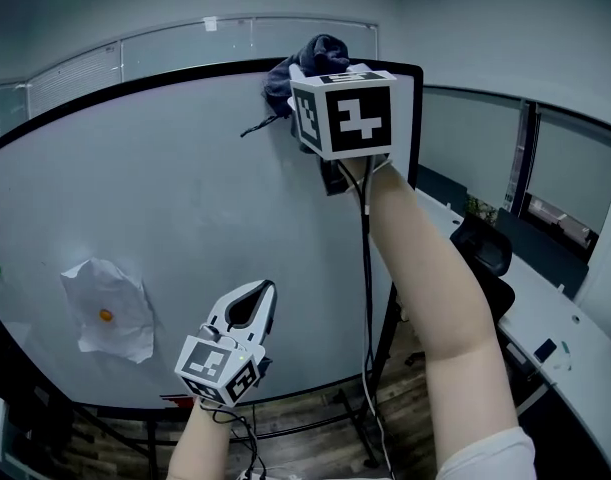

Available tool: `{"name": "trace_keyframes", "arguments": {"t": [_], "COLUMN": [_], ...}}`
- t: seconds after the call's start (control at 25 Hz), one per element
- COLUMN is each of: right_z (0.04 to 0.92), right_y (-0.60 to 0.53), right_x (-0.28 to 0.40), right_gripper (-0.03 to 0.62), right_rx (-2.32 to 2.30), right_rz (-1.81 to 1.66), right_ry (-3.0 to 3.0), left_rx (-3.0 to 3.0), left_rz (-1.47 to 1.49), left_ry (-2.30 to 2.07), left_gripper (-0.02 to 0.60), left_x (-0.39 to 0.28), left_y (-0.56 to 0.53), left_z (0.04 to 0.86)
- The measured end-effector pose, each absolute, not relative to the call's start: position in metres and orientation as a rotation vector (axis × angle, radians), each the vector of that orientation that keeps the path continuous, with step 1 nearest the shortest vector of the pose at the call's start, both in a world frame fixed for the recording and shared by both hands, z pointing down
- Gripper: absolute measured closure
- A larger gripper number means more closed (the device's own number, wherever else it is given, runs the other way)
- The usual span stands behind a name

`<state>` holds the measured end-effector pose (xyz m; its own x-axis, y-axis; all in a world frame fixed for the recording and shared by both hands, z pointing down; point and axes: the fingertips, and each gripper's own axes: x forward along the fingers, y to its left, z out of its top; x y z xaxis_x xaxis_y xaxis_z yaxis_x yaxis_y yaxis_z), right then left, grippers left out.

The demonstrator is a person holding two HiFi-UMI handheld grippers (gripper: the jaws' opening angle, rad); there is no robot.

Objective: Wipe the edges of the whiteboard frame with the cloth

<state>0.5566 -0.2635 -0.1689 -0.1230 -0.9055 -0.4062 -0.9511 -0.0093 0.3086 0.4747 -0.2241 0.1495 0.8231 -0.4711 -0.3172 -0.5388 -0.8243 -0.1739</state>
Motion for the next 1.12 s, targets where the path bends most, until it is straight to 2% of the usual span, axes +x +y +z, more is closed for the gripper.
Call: {"name": "trace_keyframes", "arguments": {"t": [0.56,1.12], "right_z": [-0.177,-0.171], "right_y": [-0.245,-0.232], "right_x": [0.683,0.769], "right_gripper": [0.522,0.522], "right_rx": [-2.228,-2.306], "right_rz": [0.788,0.667], "right_ry": [1.937,1.817], "left_rx": [-2.808,-2.882], "left_rz": [0.362,0.292], "left_ry": [0.652,0.551], "left_gripper": [0.561,0.561], "left_x": [0.553,0.606], "left_y": [-0.225,-0.222], "left_z": [0.157,0.184]}}
